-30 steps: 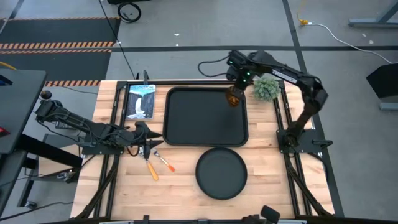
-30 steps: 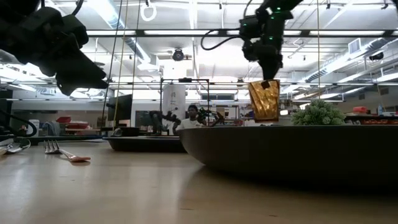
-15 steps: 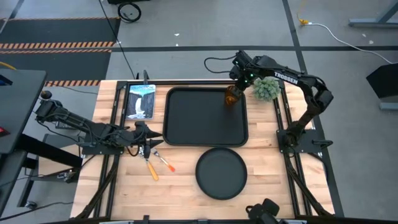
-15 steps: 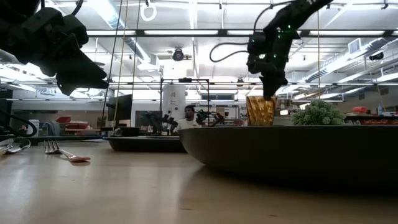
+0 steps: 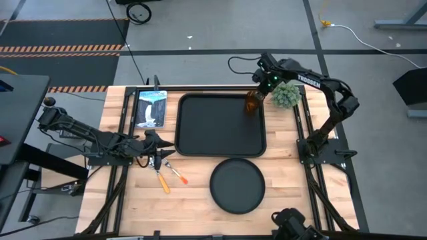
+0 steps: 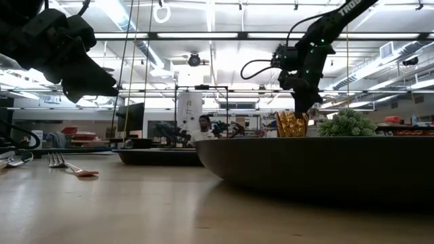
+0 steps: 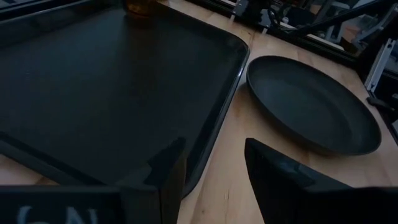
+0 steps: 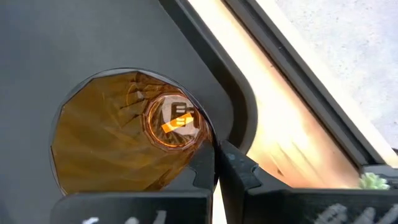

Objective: Pick and place plate/cup/fork/spoon on tray
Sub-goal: Put the brown cup on the black tray, then put the black plate on the bottom left of the brown cup

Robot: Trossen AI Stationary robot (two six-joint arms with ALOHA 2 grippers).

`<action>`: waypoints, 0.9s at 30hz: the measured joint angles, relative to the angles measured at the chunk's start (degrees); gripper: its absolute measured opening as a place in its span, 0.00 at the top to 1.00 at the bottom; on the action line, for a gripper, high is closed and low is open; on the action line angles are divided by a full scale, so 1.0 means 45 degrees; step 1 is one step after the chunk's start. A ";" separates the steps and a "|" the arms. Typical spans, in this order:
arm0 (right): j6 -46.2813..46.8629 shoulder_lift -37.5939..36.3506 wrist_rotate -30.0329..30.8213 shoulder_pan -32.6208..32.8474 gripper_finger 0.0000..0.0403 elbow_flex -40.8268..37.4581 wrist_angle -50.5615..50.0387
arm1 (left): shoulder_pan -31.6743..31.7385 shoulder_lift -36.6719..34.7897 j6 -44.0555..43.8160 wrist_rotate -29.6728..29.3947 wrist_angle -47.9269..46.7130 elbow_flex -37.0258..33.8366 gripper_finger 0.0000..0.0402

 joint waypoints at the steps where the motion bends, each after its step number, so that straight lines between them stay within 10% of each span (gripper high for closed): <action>1: -0.0020 0.0005 -0.0057 0.0000 0.97 -0.0110 0.0045 | 0.0005 0.0000 0.0000 0.0000 0.0000 0.0000 0.57; 27: 0.0403 0.0010 0.0337 0.0018 0.74 0.0120 -0.0401 | 0.0005 0.0000 -0.0087 0.0000 0.0000 0.0000 0.57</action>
